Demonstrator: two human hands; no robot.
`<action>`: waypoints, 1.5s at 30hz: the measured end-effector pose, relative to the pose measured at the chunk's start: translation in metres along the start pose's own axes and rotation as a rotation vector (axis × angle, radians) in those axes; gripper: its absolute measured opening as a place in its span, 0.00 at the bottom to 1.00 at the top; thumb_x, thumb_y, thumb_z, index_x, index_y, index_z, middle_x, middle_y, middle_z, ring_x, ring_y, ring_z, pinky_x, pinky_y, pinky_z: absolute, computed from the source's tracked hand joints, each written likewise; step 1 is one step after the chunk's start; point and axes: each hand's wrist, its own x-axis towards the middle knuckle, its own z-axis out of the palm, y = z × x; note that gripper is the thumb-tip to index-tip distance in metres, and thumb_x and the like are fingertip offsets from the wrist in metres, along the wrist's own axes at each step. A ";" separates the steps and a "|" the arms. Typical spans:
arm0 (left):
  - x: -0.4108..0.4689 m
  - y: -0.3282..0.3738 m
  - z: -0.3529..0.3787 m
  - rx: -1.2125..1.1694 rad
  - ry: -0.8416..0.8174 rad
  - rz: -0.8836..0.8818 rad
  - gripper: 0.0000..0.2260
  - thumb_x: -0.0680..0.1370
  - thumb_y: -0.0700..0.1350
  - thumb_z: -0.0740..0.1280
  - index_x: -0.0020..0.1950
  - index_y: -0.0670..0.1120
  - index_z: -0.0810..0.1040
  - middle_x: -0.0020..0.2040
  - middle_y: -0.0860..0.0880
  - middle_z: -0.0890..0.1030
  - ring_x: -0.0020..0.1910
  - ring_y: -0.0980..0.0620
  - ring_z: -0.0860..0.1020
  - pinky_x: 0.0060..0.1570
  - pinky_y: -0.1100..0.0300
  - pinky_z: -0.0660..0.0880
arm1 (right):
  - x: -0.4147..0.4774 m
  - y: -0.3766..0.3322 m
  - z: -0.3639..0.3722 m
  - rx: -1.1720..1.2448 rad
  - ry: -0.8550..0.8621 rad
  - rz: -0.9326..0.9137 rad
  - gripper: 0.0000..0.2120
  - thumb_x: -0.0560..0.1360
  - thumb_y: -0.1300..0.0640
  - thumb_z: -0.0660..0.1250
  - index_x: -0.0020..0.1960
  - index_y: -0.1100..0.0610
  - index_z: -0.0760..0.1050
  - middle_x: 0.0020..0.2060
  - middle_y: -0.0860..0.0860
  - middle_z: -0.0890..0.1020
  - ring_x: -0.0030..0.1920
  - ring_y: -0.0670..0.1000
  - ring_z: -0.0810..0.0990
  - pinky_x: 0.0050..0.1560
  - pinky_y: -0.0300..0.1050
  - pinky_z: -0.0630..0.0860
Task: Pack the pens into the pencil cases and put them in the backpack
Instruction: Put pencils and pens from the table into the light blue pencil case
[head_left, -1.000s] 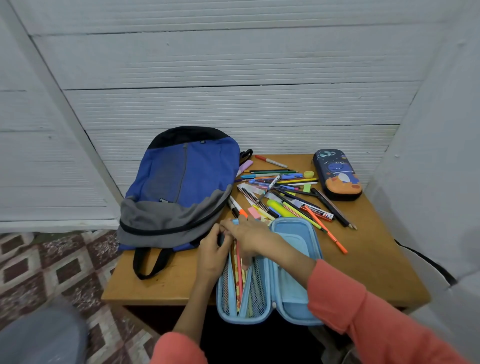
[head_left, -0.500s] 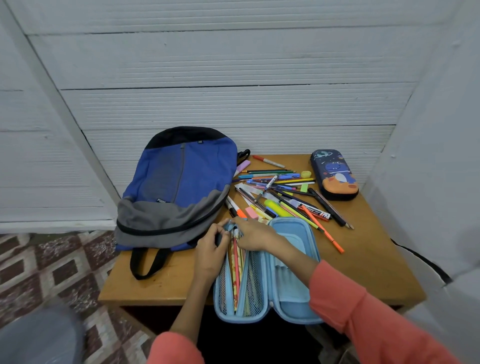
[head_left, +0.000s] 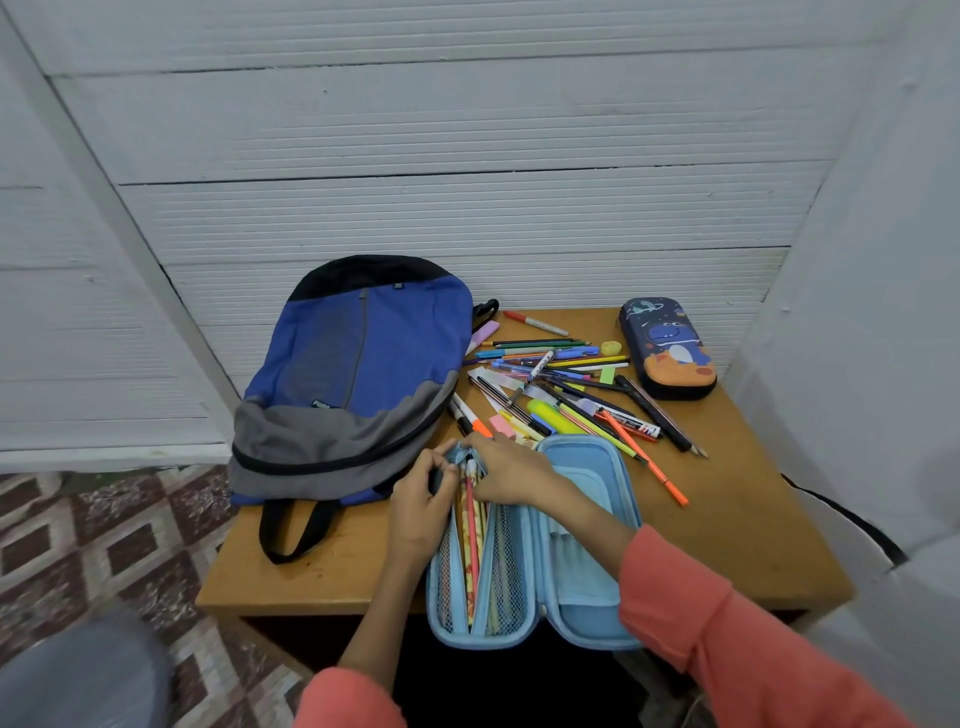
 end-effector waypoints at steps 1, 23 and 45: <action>0.000 0.000 0.000 -0.003 0.000 0.000 0.09 0.80 0.41 0.64 0.40 0.46 0.69 0.63 0.60 0.78 0.26 0.61 0.69 0.30 0.68 0.67 | 0.000 0.000 -0.001 0.003 -0.007 -0.001 0.31 0.74 0.56 0.65 0.74 0.48 0.58 0.66 0.56 0.69 0.64 0.59 0.72 0.51 0.51 0.70; 0.002 -0.003 0.000 0.016 0.006 -0.004 0.08 0.80 0.41 0.64 0.41 0.44 0.70 0.63 0.59 0.78 0.42 0.63 0.78 0.40 0.68 0.72 | 0.005 0.001 0.006 -0.068 -0.028 -0.018 0.38 0.71 0.55 0.71 0.75 0.49 0.55 0.71 0.57 0.63 0.71 0.59 0.64 0.64 0.55 0.68; 0.001 -0.003 0.000 -0.029 -0.006 -0.038 0.10 0.80 0.42 0.65 0.40 0.44 0.68 0.62 0.61 0.78 0.30 0.63 0.72 0.34 0.64 0.70 | 0.097 0.153 -0.071 -0.111 0.559 0.387 0.11 0.77 0.60 0.65 0.59 0.58 0.79 0.58 0.60 0.77 0.61 0.61 0.73 0.51 0.50 0.74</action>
